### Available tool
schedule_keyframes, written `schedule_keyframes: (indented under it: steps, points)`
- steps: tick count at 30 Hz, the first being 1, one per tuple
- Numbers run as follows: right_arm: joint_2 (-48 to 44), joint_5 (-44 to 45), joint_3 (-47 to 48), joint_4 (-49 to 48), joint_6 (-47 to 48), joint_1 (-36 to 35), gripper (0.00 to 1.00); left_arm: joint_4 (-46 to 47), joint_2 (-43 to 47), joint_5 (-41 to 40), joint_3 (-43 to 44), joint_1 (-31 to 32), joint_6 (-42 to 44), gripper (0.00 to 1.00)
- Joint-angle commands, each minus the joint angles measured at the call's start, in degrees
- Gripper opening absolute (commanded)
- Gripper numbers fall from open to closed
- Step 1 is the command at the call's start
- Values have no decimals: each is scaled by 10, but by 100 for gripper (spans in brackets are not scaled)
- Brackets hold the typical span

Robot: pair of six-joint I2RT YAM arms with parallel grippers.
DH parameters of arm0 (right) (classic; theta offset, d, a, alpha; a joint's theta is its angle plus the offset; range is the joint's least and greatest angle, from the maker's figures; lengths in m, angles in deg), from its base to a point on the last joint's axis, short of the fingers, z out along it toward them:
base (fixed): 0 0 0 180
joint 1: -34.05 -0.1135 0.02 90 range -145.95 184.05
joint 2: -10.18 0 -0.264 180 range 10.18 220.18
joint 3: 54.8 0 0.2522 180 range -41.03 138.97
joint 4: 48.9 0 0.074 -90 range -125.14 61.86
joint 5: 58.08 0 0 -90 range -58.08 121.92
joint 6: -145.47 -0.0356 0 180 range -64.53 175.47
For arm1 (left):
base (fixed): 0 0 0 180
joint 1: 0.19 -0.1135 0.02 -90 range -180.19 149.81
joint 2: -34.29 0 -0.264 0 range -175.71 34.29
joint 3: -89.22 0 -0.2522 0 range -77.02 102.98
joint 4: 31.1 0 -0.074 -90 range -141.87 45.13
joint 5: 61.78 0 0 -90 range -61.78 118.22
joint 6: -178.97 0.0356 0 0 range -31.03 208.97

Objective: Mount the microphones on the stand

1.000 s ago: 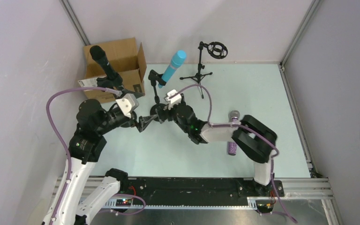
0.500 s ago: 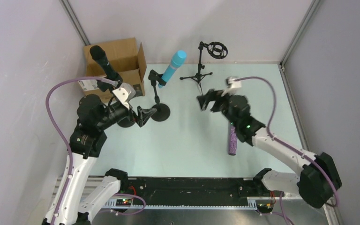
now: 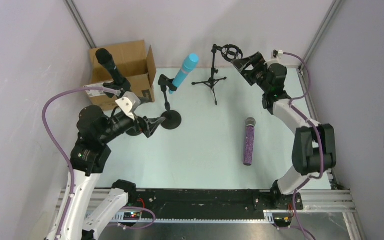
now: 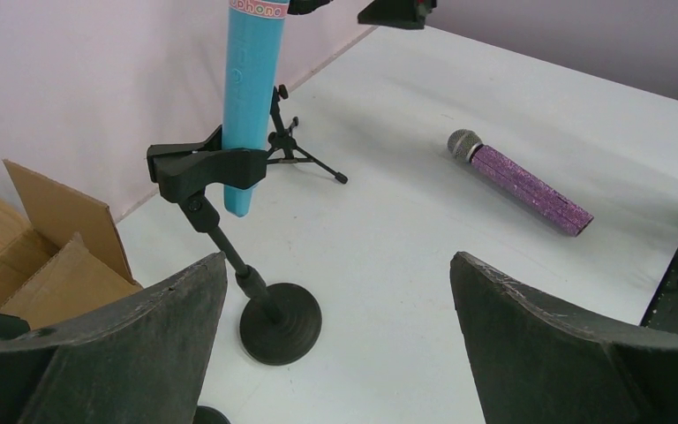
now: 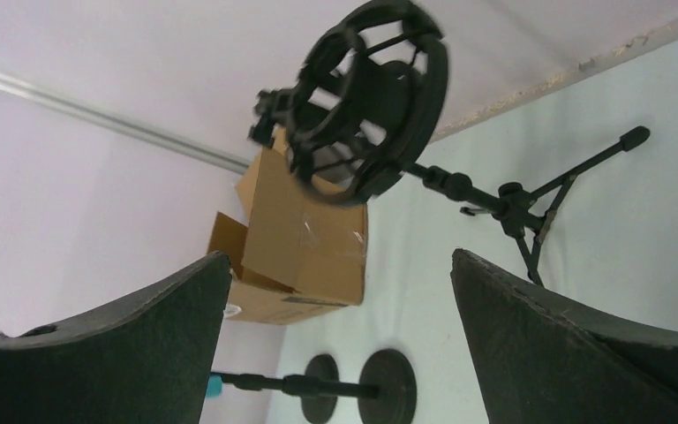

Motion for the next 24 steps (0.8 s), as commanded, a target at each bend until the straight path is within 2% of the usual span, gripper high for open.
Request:
schedule_keyframes:
  steps: [1,10,23,24]
  points:
    - [61,-44,74,-59,-91,12,100,9,3,-3,1,-4,-11,99]
    - [171,-53,157,-126,-169,26,99,9,0,-1,0,-4,-6,100]
    - [272,-31,280,-87,-197,22,100,8,-5,-9,2,-4,4,100]
    - [275,-30,284,-89,-206,22,97,8,-5,-9,3,-3,3,100]
